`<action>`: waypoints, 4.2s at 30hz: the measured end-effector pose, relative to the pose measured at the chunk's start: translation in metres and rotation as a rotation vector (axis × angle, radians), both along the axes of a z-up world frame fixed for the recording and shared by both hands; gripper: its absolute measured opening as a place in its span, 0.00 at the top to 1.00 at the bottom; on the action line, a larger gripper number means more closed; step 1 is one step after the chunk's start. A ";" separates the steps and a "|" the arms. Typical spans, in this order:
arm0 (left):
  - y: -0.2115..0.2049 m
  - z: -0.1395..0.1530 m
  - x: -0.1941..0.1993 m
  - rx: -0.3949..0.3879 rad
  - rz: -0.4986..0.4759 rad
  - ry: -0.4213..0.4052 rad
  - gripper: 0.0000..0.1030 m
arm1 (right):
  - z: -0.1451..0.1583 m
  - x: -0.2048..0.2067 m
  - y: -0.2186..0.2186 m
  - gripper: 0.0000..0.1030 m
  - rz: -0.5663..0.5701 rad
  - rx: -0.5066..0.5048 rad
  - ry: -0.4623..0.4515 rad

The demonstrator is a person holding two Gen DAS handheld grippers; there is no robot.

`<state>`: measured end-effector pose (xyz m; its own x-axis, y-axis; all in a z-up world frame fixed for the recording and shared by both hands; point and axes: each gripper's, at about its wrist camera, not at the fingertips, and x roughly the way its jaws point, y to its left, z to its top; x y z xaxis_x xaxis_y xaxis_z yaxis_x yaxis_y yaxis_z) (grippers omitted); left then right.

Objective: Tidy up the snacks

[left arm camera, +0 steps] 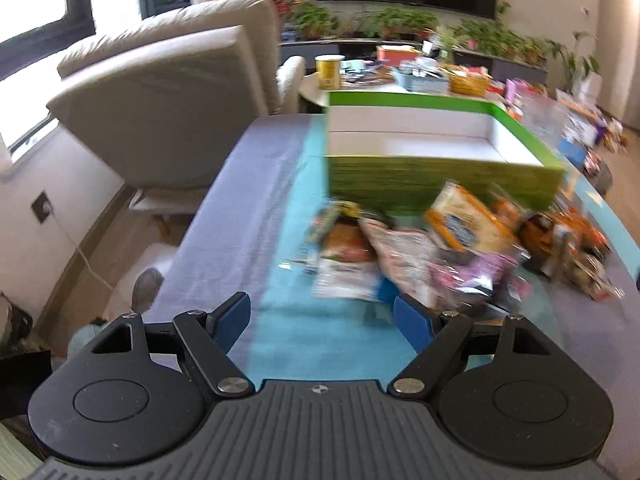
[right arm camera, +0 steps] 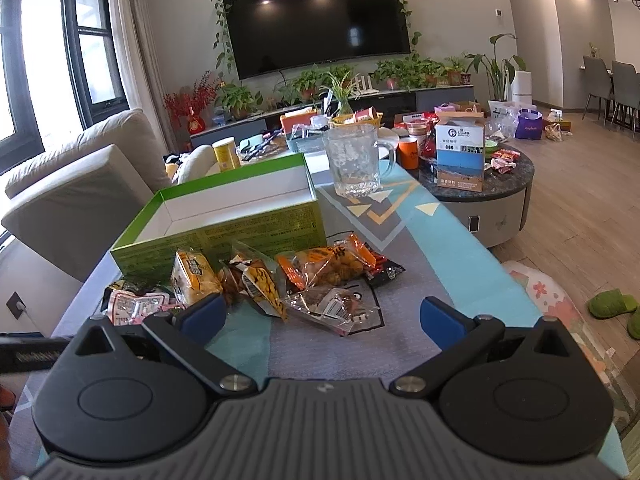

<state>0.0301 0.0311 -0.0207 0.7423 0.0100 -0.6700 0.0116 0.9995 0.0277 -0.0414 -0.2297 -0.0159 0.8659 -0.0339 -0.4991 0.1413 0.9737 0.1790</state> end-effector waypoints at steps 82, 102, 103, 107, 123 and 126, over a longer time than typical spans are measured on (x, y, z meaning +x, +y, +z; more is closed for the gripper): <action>0.049 -0.019 -0.022 -0.230 -0.155 0.085 0.93 | -0.018 0.054 0.121 0.54 0.444 -0.264 0.028; 0.050 -0.031 0.003 -0.367 -0.152 0.137 0.49 | -0.042 0.047 0.130 0.52 0.533 -0.305 0.079; 0.048 -0.033 0.006 -0.373 -0.157 0.143 0.46 | -0.041 0.046 0.129 0.52 0.537 -0.304 0.077; 0.038 -0.039 0.015 -0.347 -0.164 0.140 0.52 | -0.037 0.045 0.124 0.52 0.541 -0.270 0.079; 0.017 0.010 0.001 -0.289 -0.289 -0.056 0.73 | 0.012 0.045 0.094 0.52 0.471 -0.186 -0.076; 0.011 0.017 0.020 -0.287 -0.255 -0.084 0.73 | 0.021 0.058 0.086 0.52 0.440 -0.192 -0.109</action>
<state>0.0501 0.0421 -0.0032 0.7494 -0.3605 -0.5554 0.2700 0.9323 -0.2409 0.0167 -0.1434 0.0055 0.8656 0.2644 -0.4252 -0.3007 0.9535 -0.0192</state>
